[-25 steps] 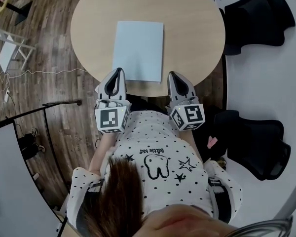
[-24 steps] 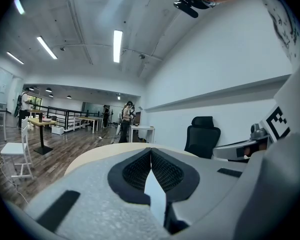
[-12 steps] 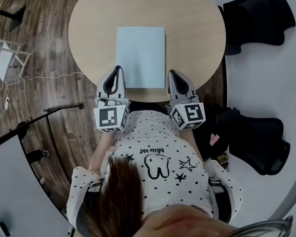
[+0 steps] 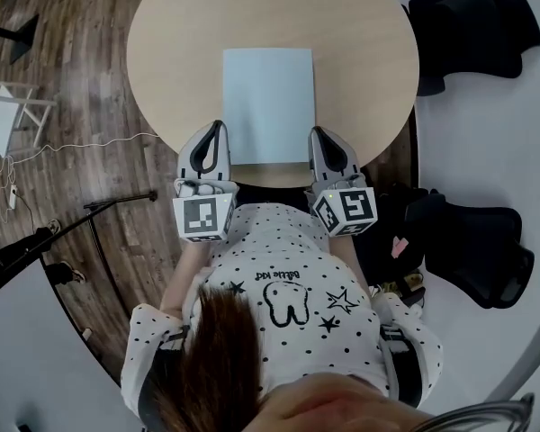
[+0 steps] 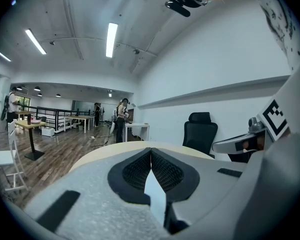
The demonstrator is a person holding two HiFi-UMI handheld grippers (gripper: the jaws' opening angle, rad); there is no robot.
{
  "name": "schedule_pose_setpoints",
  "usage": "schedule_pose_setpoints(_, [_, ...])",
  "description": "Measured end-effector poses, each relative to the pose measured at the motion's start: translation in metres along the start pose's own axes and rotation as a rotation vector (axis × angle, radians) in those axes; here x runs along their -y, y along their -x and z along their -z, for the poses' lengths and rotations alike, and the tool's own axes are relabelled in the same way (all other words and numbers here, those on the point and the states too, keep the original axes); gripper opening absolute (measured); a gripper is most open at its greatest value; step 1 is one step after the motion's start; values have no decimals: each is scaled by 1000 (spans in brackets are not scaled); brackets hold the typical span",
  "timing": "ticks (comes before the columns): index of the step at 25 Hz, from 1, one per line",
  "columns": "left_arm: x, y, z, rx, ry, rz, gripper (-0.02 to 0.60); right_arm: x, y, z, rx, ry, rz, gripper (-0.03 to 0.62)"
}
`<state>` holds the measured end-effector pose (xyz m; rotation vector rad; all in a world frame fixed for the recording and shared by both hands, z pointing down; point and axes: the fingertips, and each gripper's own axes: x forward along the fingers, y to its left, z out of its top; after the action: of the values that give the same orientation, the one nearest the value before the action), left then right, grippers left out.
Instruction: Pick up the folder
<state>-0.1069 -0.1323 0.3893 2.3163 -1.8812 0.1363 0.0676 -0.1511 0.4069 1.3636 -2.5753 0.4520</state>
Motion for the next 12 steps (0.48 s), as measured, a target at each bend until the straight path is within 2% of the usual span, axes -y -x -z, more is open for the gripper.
schedule_pose_setpoints(6, [-23,1,8,-19,3,11,17,-18,-7,8,-13,-13,14,6])
schedule_pose_setpoints(12, [-22,1,6,-7,25,24,17,-19,-6,4,-13,0,17,5])
